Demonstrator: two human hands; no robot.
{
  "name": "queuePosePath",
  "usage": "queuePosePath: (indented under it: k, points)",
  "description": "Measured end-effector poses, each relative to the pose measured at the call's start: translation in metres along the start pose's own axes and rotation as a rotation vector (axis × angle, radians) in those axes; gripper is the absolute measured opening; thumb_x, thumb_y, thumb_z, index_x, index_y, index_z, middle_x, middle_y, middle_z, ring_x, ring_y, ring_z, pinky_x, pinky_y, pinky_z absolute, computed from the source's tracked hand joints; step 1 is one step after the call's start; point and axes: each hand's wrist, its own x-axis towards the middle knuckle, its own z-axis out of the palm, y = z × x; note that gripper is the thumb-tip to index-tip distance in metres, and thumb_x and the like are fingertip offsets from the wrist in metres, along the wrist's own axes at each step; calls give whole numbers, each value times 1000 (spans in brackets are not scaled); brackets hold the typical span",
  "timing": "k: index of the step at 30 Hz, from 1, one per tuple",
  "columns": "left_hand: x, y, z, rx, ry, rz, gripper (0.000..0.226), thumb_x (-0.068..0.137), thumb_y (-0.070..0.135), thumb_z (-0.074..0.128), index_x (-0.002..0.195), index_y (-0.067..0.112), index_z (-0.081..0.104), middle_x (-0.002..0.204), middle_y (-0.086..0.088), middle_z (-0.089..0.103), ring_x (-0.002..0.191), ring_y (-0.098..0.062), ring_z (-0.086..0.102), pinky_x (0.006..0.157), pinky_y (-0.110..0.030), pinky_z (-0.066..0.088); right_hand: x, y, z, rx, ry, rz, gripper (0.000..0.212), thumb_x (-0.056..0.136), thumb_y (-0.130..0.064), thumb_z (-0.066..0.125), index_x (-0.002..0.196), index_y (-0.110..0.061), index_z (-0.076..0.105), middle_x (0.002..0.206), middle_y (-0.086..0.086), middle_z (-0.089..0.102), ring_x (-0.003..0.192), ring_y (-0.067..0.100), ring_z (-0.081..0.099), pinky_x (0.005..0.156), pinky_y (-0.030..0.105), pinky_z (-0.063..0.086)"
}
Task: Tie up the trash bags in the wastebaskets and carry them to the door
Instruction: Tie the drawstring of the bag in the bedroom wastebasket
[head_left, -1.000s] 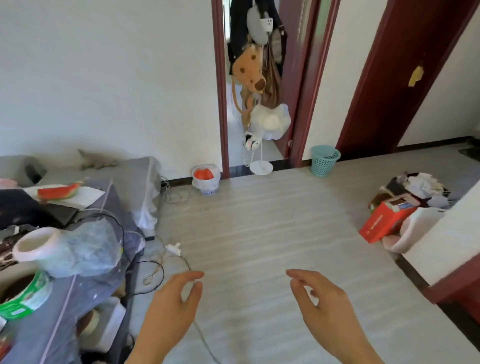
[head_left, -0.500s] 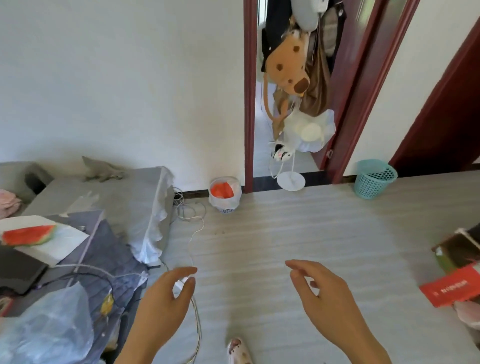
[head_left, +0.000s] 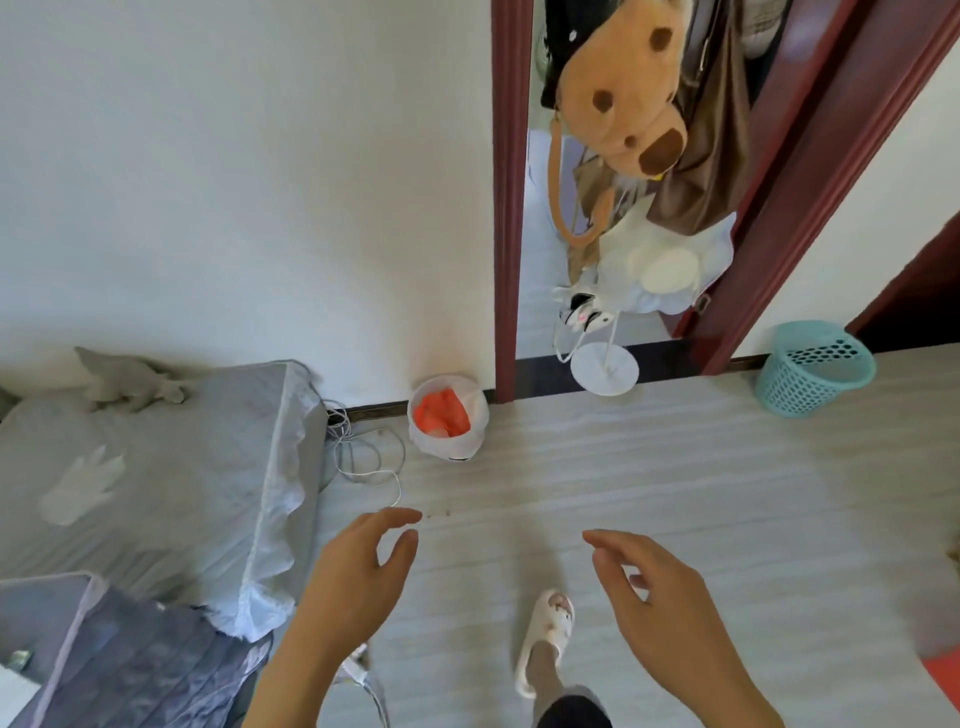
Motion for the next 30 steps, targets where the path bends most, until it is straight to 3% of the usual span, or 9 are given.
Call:
queuePosePath:
  k: [5, 9, 16, 20, 25, 30]
  points:
    - [133, -11, 17, 64, -12, -99, 25, 98, 33, 52, 121, 37, 60, 118, 17, 59, 93, 5, 50, 84, -17, 36, 152, 4, 9, -100, -141, 12, 27, 99, -46, 44, 122, -46, 58, 120, -32, 56, 110, -8, 54, 99, 17, 45]
    - [214, -22, 32, 78, -56, -208, 24, 98, 36, 51, 120, 40, 59, 120, 19, 59, 98, 2, 51, 85, -19, 37, 260, 3, 16, -195, -286, -1, 30, 100, -47, 41, 125, -44, 57, 123, -31, 55, 115, -5, 52, 101, 18, 43]
    - [361, -64, 62, 171, -137, -253, 26, 98, 37, 49, 121, 39, 59, 121, 18, 60, 112, -7, 58, 92, -24, 44, 413, 20, 65, -290, -404, -12, 31, 100, -45, 41, 127, -41, 57, 120, -31, 54, 111, -6, 51, 91, 9, 36]
    - [446, -135, 121, 235, -271, -277, 27, 96, 40, 47, 120, 41, 58, 121, 15, 62, 113, -9, 57, 95, -31, 47, 487, 69, 131, -306, -472, 61, 32, 100, -42, 41, 128, -39, 57, 124, -24, 58, 112, -1, 54, 96, 16, 43]
    - [551, -252, 208, 351, -439, -314, 42, 94, 43, 46, 136, 38, 45, 139, 8, 49, 126, -16, 50, 101, -34, 44, 572, 171, 255, -266, -534, 298, 37, 95, -50, 46, 130, -38, 52, 130, -17, 59, 109, 3, 59, 98, 25, 47]
    - [655, -364, 276, 380, -264, -250, 57, 92, 34, 56, 145, 25, 38, 148, -7, 40, 132, -28, 45, 101, -42, 46, 650, 263, 389, -205, -484, 457, 69, 91, -63, 44, 148, -25, 32, 149, -2, 45, 129, 15, 50, 106, 32, 41]
